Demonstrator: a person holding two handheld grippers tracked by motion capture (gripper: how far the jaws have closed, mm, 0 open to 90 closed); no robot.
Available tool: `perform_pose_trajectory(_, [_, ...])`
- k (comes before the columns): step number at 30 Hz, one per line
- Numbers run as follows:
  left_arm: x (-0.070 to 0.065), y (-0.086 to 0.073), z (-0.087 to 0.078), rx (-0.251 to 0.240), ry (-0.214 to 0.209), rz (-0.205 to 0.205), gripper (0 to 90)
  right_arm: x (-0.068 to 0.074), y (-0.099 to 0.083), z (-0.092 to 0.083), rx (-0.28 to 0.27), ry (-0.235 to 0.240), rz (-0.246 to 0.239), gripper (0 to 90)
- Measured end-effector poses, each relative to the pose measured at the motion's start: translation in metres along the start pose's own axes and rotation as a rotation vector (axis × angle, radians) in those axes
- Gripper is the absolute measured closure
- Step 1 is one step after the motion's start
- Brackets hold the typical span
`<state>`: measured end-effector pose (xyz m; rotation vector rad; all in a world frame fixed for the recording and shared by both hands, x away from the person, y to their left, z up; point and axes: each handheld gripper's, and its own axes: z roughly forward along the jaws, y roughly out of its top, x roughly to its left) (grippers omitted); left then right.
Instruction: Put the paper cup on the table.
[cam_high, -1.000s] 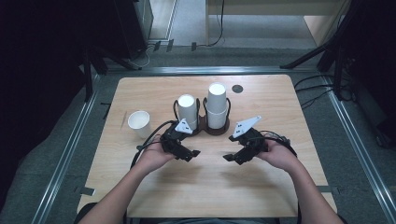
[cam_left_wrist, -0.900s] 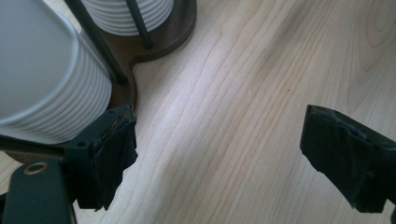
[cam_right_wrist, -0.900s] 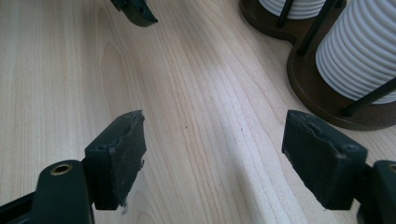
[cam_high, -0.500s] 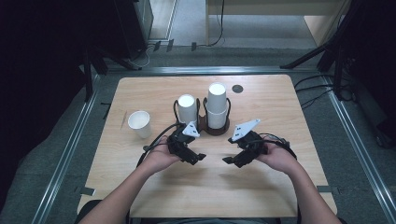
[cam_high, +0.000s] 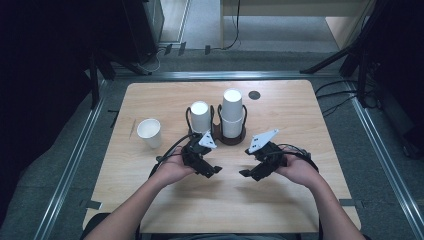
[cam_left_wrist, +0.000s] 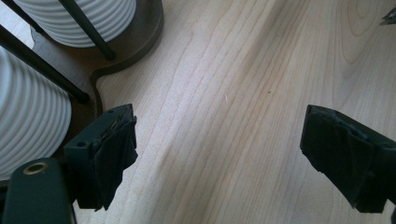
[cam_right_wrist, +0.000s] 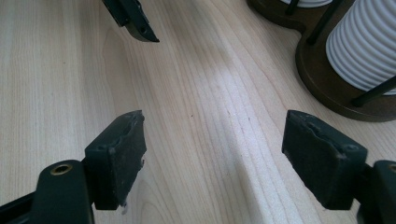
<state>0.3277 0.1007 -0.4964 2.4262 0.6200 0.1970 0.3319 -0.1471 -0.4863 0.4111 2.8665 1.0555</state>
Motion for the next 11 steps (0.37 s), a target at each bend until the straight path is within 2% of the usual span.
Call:
perform_pose_trajectory(6, [0.002,-0.001,0.005,0.021,-0.002,-0.010,10.2,0.000,-0.001,0.003,0.011,0.002,-0.005,21.6])
perform_pose_trajectory(9, [0.004,-0.004,0.013,0.046,-0.003,-0.027,10.1,0.000,-0.004,0.008,0.038,0.007,-0.002,21.6])
perform_pose_trajectory(10, [0.005,-0.005,0.016,0.067,-0.004,-0.026,9.9,0.000,-0.005,0.011,0.057,0.005,-0.002,21.6])
perform_pose_trajectory(11, [0.007,-0.006,0.020,0.072,-0.028,-0.039,9.7,-0.001,-0.007,0.014,0.076,0.003,0.002,21.6])
